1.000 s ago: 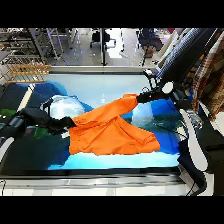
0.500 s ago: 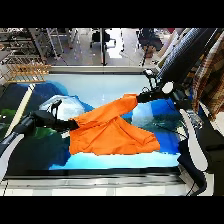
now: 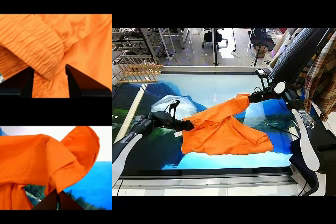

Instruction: Fold the clothes and pants, and hang the long-sleeved shirts on hangers.

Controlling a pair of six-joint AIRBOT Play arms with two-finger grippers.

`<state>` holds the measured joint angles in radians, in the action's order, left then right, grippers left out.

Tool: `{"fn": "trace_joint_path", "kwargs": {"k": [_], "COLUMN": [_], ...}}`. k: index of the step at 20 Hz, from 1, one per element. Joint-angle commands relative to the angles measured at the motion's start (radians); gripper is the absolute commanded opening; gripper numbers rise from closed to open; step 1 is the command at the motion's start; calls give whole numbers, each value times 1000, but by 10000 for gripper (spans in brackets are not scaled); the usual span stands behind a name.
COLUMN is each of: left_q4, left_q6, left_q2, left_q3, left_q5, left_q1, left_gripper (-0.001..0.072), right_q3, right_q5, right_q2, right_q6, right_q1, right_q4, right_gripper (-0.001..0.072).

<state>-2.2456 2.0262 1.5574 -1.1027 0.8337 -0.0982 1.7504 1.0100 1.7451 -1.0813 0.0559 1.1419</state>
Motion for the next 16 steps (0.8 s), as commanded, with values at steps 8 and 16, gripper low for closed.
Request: {"fn": "trace_joint_path", "kwargs": {"k": [8, 16], "left_q4": [62, 62], "left_q6": [-82, 76], "left_q2": [14, -72], "left_q3": [0, 1], "left_q5": [82, 219], "left_q1": [-5, 67], "left_gripper": [67, 542], "right_q3": [0, 0], "right_q5": [29, 35], "right_q2": [0, 0], "right_q6": [-2, -1], "right_q1": [1, 1], "right_q4": [-2, 14], "right_gripper": [11, 11]}}
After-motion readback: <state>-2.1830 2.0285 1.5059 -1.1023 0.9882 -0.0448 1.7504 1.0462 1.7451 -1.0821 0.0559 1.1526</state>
